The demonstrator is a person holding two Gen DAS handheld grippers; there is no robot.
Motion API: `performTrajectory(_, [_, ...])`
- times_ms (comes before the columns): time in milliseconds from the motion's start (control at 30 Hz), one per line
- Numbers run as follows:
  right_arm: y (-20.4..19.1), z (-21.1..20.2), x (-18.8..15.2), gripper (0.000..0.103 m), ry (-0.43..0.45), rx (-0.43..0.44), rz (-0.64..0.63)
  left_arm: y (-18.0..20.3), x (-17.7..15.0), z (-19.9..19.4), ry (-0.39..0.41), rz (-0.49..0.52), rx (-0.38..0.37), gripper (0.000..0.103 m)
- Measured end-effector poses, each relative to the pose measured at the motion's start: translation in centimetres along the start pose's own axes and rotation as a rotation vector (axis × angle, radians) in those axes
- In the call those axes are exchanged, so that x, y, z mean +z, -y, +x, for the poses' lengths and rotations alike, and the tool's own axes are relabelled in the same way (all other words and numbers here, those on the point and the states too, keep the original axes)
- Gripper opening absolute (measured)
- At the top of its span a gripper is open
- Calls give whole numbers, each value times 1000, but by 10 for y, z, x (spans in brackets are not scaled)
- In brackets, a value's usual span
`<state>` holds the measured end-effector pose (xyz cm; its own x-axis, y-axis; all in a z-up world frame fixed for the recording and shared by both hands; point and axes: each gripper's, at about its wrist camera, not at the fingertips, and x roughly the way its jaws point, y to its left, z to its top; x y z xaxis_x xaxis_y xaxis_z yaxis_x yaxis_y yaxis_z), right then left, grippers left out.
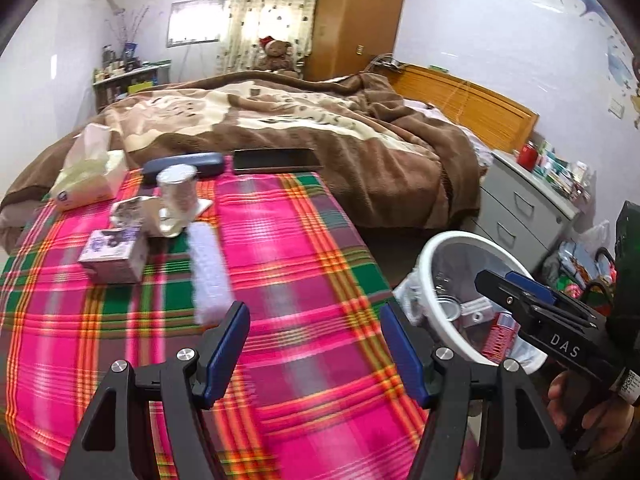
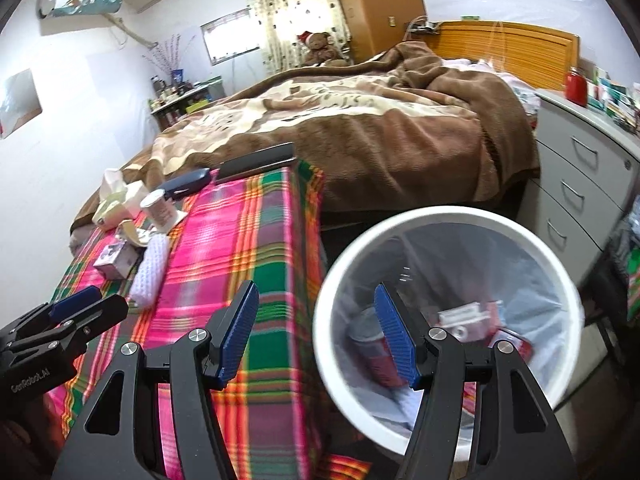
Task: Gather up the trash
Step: 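Move both open tools back over the plaid cloth toward the foam net and juice box, then grasp the white foam net with the right tool while the left tool approaches the purple juice box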
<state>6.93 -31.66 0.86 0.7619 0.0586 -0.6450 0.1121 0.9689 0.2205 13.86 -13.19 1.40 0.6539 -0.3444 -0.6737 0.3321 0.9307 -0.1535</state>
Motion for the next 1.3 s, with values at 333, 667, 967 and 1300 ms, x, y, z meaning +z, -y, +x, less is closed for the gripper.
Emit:
performTrajectory(333, [-47,24,5,62,-44,77,-82,-72,2,-8,16,-110,92,67])
performTrajectory(667, [-91,54,10,62,-101,150,-129,-142,4,-6,8,-189,184,67])
performTrajectory(967, [-129,87,12,62,-162,187,-204,-180,14,18,-27,-220,203,68])
performTrajectory(1300, [-145,115,10,62,-232,188,-251,-187,25,59,-95,-178,181,68])
